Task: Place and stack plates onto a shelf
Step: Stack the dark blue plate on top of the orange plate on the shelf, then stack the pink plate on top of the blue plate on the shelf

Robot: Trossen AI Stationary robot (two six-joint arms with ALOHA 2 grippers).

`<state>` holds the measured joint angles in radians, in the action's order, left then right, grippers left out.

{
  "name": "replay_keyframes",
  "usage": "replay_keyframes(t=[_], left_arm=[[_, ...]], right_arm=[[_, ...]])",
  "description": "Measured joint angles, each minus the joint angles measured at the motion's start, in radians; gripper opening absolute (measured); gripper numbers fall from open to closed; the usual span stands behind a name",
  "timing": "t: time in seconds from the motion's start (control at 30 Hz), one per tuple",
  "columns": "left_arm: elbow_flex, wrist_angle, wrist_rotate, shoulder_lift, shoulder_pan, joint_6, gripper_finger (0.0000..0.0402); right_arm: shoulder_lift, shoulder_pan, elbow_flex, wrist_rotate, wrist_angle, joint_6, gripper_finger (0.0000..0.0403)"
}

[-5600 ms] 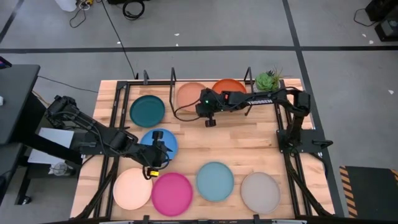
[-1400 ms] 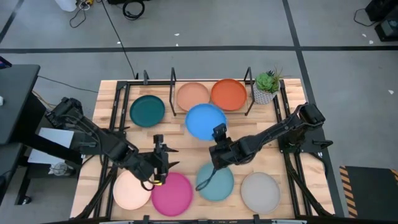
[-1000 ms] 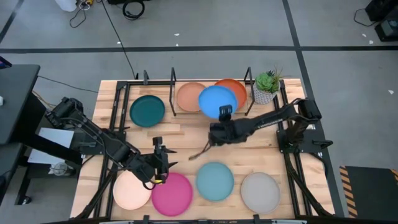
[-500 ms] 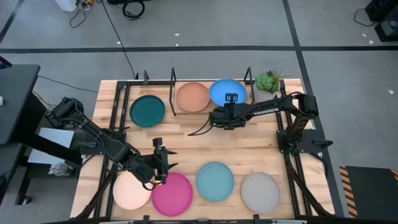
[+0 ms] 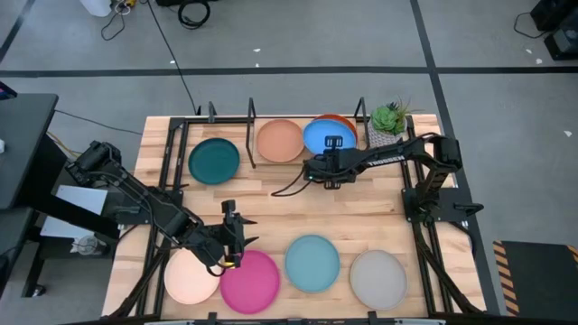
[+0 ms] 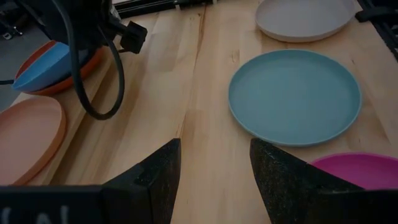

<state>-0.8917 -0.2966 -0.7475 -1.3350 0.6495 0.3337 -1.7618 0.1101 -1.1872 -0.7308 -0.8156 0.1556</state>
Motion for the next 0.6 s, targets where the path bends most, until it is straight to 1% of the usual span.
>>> replay_keyframes(t=[0.13,0.23,0.33,0.47,0.53,0.6], left_arm=[[0.000,0.000,0.012,0.000,0.000,0.011,0.0199],[0.000,0.000,0.021,0.000,0.000,0.015,0.0199],[0.000,0.000,0.028,0.000,0.000,0.015,0.0199],[0.000,-0.002,0.031,0.000,0.000,0.019,0.0199],[0.000,-0.007,0.031,0.000,0.000,0.023,0.0199],[0.000,-0.009,0.040,0.000,0.001,0.029,0.0199]], right_arm=[[0.000,-0.003,-0.014,0.007,-0.002,0.000,0.0155],[0.000,-0.014,-0.043,-0.028,-0.026,-0.012,0.0195],[0.000,-0.031,-0.088,-0.047,-0.064,-0.023,0.0225],[0.000,-0.064,-0.149,-0.105,-0.122,-0.042,0.0243],[0.000,-0.083,-0.177,-0.122,-0.142,-0.064,0.0244],[0.000,-0.103,-0.195,-0.117,-0.148,-0.086,0.0242]])
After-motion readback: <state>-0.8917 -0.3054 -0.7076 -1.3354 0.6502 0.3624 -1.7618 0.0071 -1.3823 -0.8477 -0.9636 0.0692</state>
